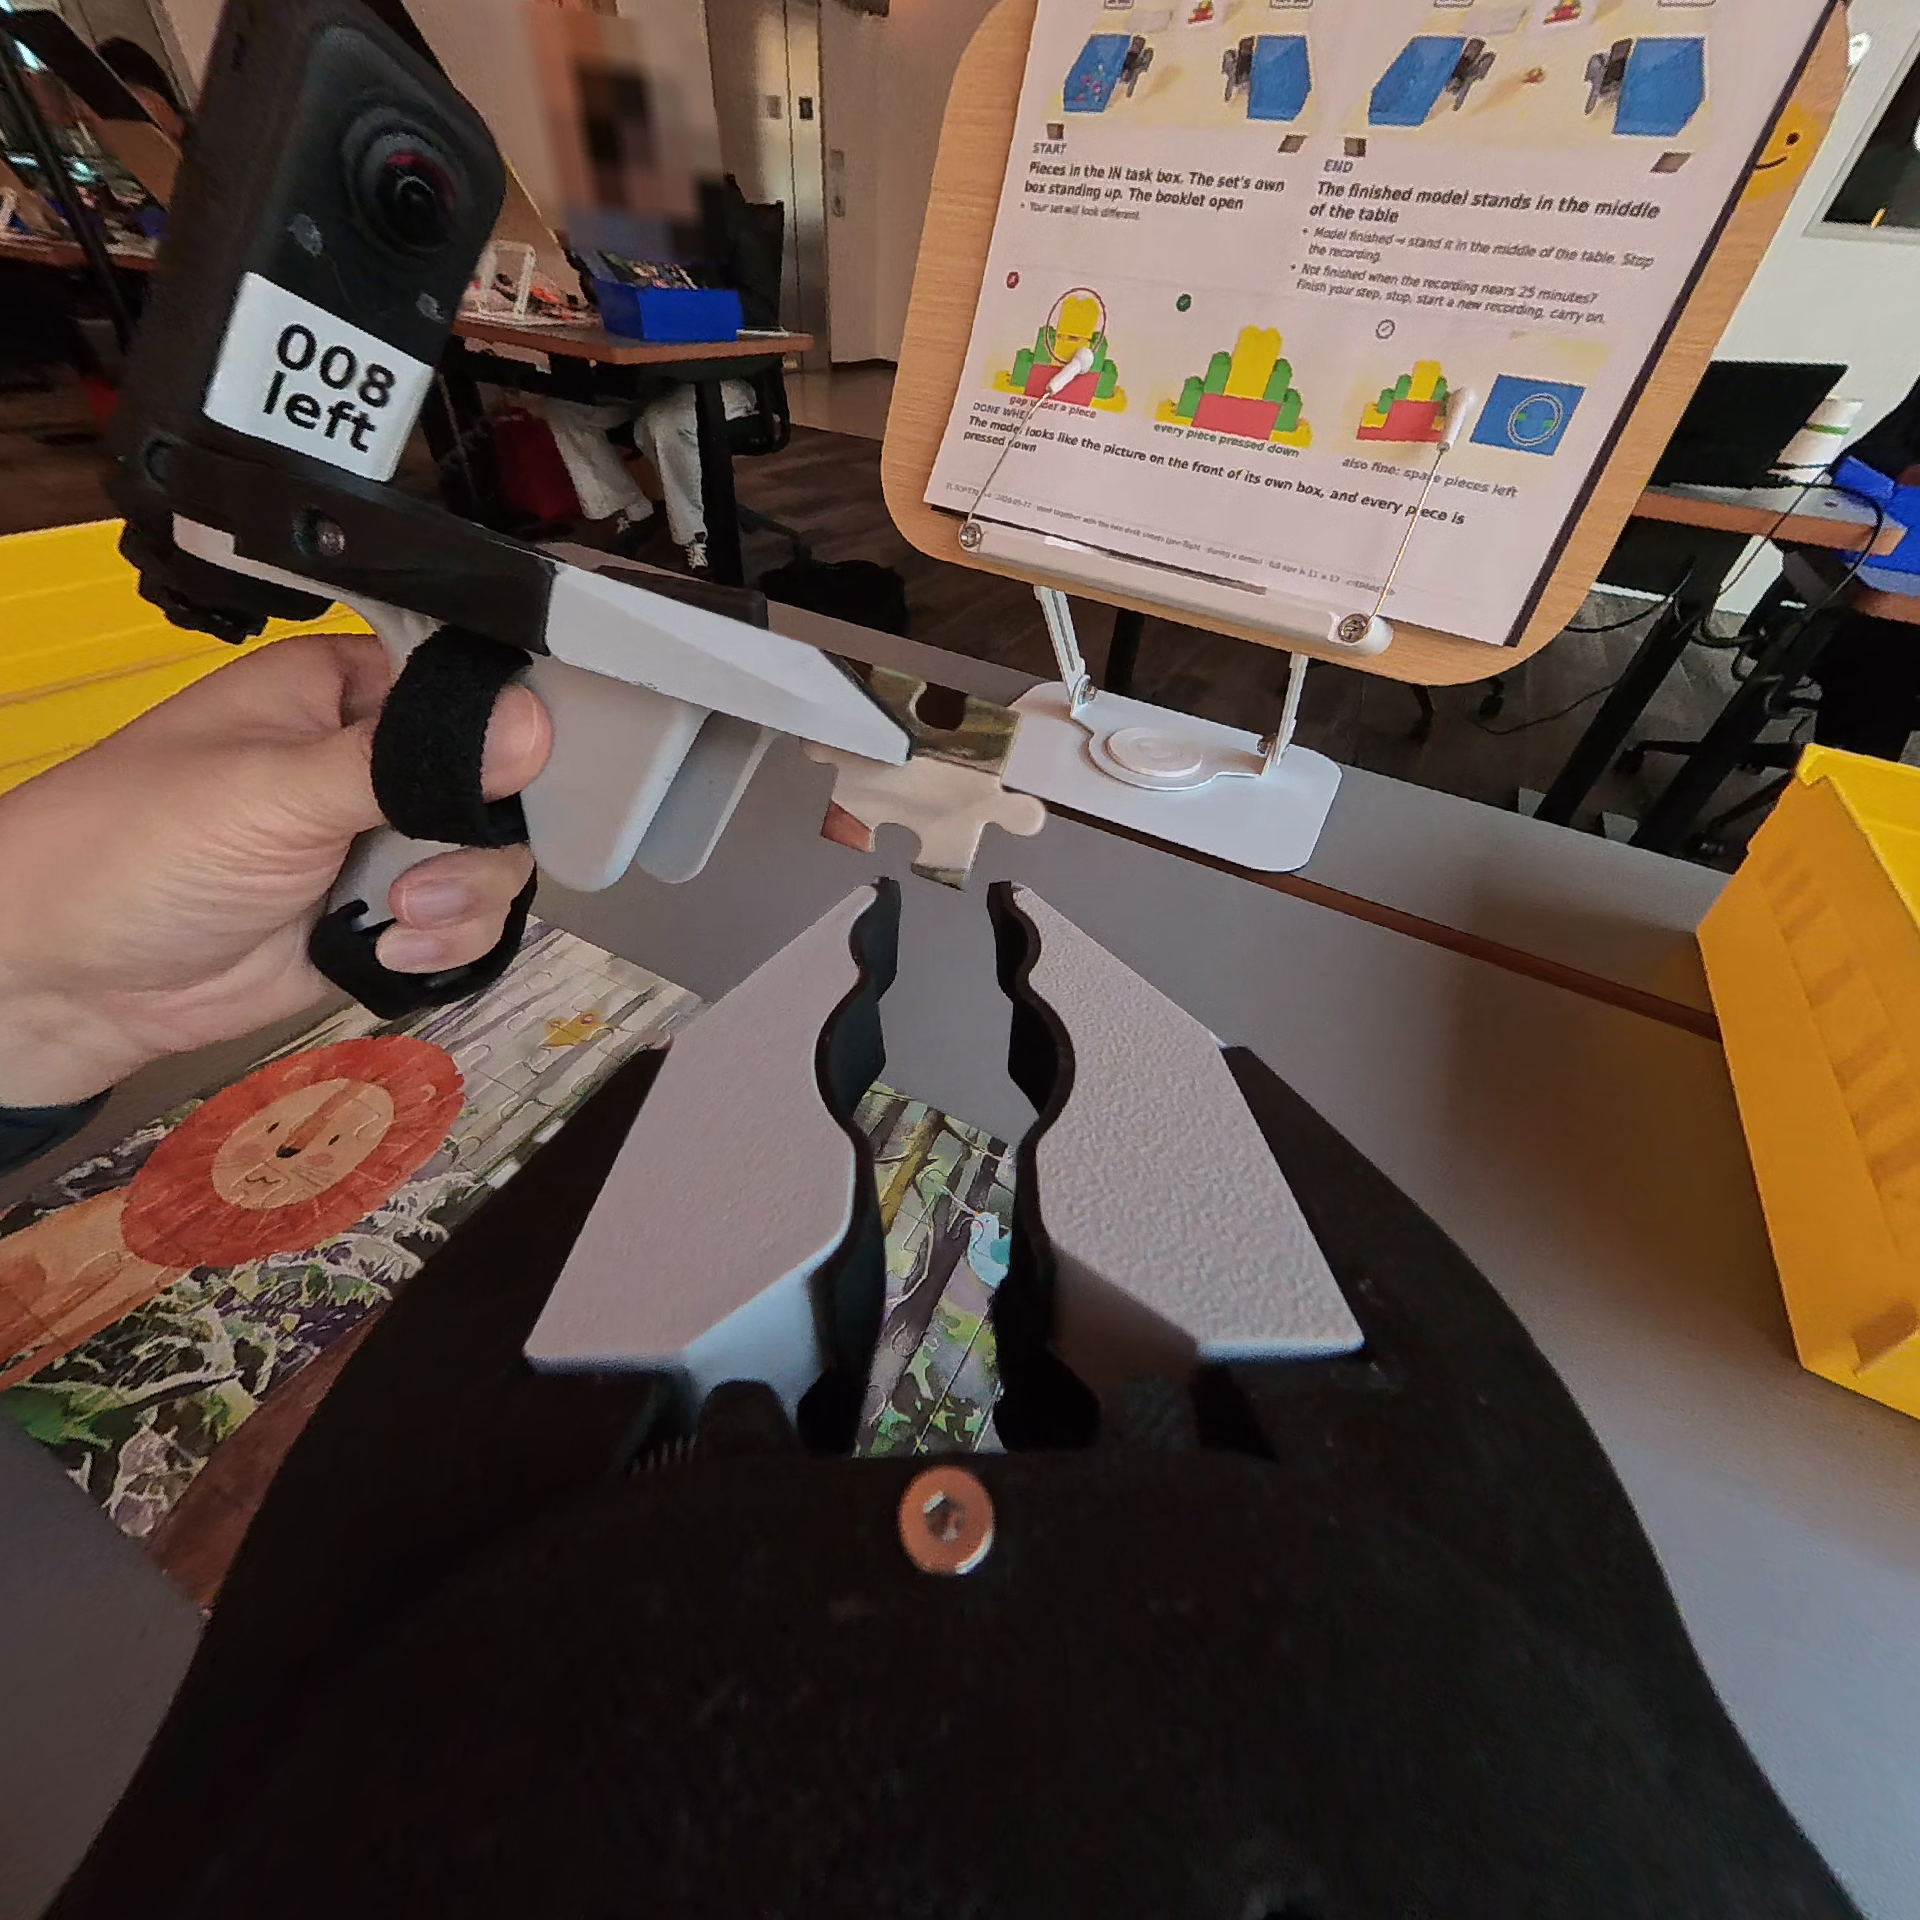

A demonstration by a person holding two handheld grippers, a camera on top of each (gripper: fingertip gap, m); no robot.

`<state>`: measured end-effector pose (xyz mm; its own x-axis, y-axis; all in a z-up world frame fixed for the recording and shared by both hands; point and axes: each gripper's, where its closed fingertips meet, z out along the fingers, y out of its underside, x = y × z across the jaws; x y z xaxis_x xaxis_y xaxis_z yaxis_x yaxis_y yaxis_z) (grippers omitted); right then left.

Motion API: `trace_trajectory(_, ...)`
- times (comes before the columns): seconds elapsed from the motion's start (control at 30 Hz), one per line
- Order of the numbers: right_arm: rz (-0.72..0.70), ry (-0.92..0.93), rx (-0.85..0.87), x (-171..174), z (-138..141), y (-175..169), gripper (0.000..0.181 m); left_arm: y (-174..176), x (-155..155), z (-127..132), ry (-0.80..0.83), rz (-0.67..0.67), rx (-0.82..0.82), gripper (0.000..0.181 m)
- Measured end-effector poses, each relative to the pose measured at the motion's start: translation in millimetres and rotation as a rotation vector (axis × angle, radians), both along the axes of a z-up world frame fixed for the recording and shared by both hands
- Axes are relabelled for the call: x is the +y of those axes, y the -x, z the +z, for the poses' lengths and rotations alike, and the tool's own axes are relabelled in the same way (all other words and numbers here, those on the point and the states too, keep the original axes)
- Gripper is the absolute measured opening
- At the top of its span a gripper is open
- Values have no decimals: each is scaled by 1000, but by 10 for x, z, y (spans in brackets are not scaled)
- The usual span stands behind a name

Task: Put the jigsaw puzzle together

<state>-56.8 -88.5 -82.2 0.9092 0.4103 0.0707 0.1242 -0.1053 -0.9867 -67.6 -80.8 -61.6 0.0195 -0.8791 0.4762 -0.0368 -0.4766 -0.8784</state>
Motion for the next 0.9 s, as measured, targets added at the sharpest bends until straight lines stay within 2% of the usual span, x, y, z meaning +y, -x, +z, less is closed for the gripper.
trace_trajectory(0.37, -6, 11, 64, 73, -14, -21, 9, -52, -1, -63, 27, 3, 8, 0)
trace_trajectory(0.5, -4, 18, 17, 92, -43, -43, 9, -53, 2, -117, 53, -11, 37, 0)
trace_trajectory(0.57, -8, 18, -42, 108, -47, -98, 9, -4, 84, -167, 75, 13, 72, 21)
trace_trajectory(0.6, 21, 14, -64, 99, -31, -93, 9, 51, 147, -163, 83, 34, 76, 27)
trace_trajectory(0.67, 115, 78, -125, 81, -102, -38, 9, 214, 264, -101, 97, 61, 64, 29)
trace_trajectory(0.77, 405, 195, -215, -74, -230, 309, 9, 523, 431, -50, 104, 105, 89, 28)
trace_trajectory(0.9, 665, 356, -480, -214, -545, 740, 9, 933, 576, -88, 129, 150, 156, 27)
